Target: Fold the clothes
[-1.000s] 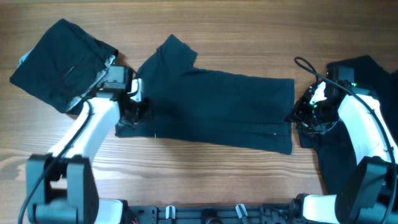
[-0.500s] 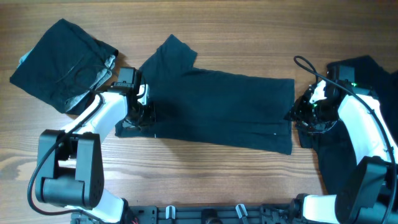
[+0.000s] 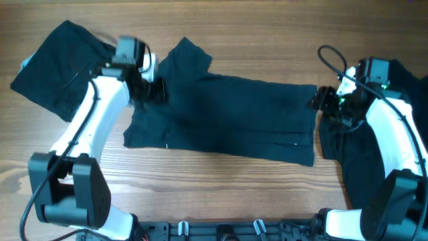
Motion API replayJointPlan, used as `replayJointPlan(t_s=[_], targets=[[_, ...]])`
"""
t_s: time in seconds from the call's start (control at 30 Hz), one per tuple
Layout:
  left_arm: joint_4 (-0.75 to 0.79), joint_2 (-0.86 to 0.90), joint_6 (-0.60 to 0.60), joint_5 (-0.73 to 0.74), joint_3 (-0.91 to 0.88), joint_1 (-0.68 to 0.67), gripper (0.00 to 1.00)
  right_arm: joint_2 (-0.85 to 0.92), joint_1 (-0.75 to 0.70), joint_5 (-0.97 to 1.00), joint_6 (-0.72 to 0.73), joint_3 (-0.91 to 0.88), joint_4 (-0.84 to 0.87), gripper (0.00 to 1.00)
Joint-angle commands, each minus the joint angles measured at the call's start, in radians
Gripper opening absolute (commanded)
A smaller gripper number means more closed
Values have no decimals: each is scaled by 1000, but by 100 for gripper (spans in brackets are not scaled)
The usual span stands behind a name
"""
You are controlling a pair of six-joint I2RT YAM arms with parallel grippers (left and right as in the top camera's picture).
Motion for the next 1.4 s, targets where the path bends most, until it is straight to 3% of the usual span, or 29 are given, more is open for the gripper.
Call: replayJointPlan(t_s=[0.0,0.1,0.33,0.47,0.57,0.7,0.83,1.0,1.1,1.37], targets=[[131,-20,45,-6,136,-1,51,38,-2,-21,-16,120,-16,68],[302,22,44,6,138,-4,50,41,-2,-51,-16,189,-42,69],[619,304,15,18,144,-28,49,43,-1,-54,6,203,-124,69],[692,427,15,16,190,-32,51,43,-1,-54,6,203,-141,70],[723,497,19,-3,198,-33,62,43,-1,-54,7,203,-148,70],[733,542,46,-2,198,-39,64,43,-1,-53,6,203,-148,70],[726,589,89,-2,197,-63,59,43,-1,-53,7,203,-148,69],[730,592,121,-50,197,-87,31,43,-1,-46,6,203,-149,69],[679,580,119,-82,198,-85,4,43,-1,-45,6,203,-148,69],[518,431,93,-177,258,-64,4,82,-1,63,5,201,-72,69]])
